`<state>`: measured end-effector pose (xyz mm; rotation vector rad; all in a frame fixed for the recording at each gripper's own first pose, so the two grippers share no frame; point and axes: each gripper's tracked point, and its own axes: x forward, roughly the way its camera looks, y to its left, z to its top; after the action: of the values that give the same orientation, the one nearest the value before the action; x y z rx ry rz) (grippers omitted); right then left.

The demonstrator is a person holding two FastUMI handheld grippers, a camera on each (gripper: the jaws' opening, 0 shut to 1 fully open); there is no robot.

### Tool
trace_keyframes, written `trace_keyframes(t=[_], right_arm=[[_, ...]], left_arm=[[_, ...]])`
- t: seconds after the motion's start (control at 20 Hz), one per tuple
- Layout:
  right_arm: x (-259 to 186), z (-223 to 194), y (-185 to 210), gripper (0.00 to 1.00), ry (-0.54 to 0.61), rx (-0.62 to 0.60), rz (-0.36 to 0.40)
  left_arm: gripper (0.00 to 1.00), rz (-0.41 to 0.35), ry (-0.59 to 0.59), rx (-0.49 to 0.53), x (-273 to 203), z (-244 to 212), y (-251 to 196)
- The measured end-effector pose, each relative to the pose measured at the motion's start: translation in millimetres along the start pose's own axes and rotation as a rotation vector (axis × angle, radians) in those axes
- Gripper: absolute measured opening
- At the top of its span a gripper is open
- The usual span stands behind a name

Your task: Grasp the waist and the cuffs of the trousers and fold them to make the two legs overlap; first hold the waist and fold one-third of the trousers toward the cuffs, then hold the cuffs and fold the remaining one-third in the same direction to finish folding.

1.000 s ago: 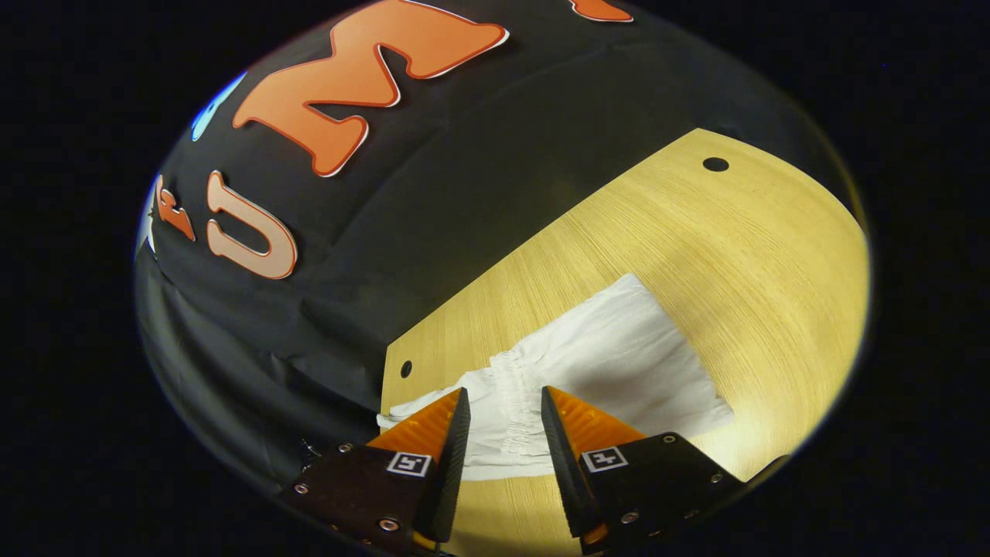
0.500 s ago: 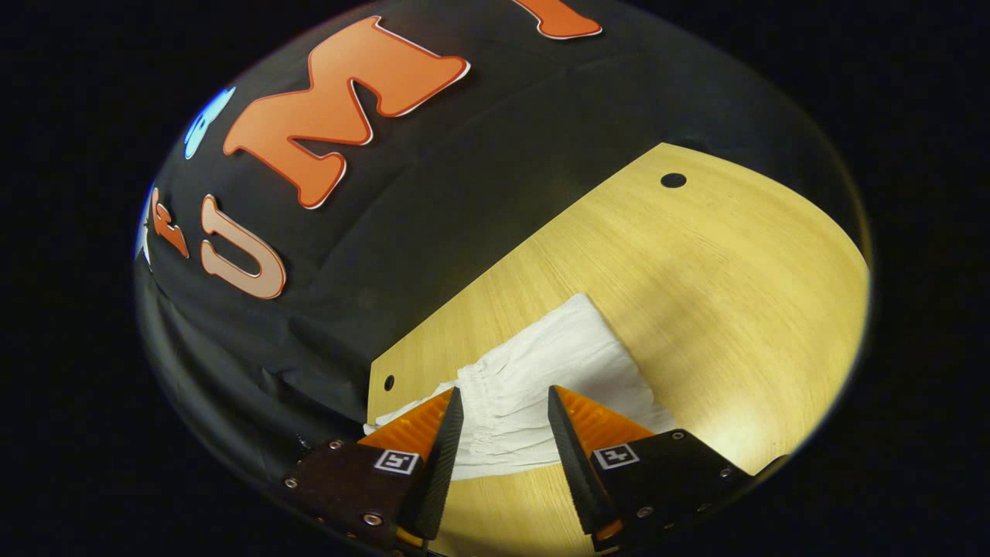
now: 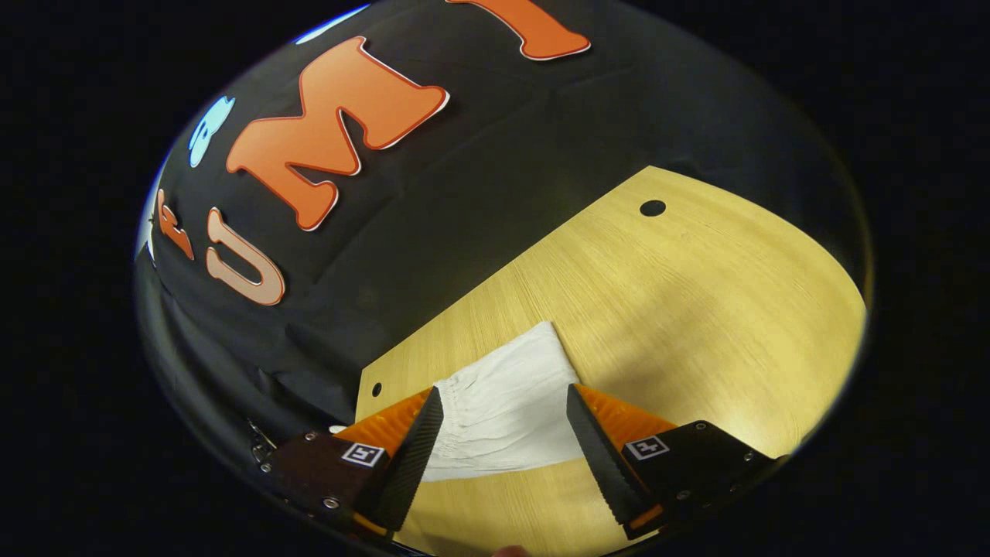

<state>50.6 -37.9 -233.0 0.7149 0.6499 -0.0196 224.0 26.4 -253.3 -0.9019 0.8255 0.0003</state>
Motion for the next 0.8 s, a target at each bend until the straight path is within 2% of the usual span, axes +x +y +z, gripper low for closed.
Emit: trace_keyframes(t=[0.3,0.55,0.8], right_arm=[[-16.8,19.5,-29.1,0.98,-0.026,-0.021,-0.008],[-31.0,31.4,-53.9,0.98,-0.041,-0.049,-0.025],[-45.1,40.8,-77.1,0.98,-0.051,-0.048,-0.036]], left_arm=[[0.06,-0.089,-0.046,0.105,-21.2,-7.2,-101.9],[0.06,-0.152,-0.05,0.195,-19.0,-32.7,-180.6],[0.06,-0.189,-0.01,0.268,-1.1,-74.3,-241.1]])
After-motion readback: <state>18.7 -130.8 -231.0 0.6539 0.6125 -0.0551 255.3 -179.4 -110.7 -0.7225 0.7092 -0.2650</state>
